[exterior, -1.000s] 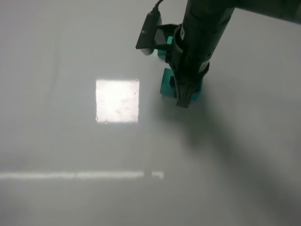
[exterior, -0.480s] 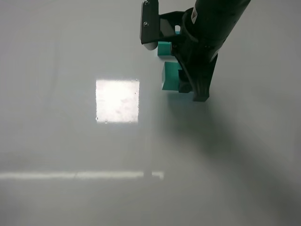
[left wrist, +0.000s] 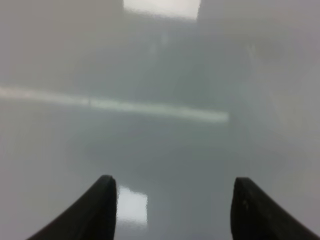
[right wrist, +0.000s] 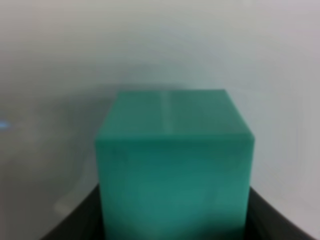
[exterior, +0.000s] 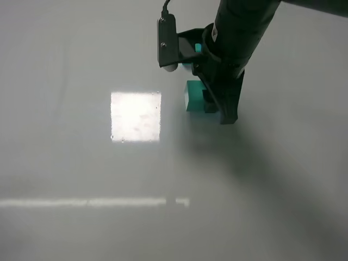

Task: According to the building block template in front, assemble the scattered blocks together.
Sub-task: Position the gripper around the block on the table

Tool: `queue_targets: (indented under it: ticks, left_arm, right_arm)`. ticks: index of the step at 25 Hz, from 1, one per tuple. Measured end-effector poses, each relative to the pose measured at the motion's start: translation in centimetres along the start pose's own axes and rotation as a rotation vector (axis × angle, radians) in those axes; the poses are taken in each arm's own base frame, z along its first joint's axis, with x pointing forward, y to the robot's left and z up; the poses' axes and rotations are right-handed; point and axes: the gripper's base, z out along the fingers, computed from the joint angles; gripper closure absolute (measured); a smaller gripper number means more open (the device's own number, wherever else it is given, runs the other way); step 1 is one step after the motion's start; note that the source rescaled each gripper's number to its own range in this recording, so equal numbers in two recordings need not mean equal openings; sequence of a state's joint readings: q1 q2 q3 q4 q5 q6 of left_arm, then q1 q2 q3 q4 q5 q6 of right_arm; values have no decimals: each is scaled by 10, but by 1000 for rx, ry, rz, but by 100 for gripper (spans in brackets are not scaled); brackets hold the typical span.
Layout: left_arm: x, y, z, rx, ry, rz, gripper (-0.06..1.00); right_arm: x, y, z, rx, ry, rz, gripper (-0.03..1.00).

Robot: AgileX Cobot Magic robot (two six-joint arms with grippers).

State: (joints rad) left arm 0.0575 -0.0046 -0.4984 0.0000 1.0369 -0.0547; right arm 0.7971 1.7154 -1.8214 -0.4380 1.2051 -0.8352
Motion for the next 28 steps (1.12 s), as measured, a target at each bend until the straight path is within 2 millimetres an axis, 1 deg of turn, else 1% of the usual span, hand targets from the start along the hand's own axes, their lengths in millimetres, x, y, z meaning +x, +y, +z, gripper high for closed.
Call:
queue_targets:
  ticks: [12, 28]
  left_arm:
    - [0, 0, 0, 0, 0, 0, 68]
    - [0, 0, 0, 0, 0, 0, 68]
  right_arm:
    - [-9, 3, 17, -16, 19, -5, 96]
    - [-11, 2, 18, 2, 4, 22, 96]
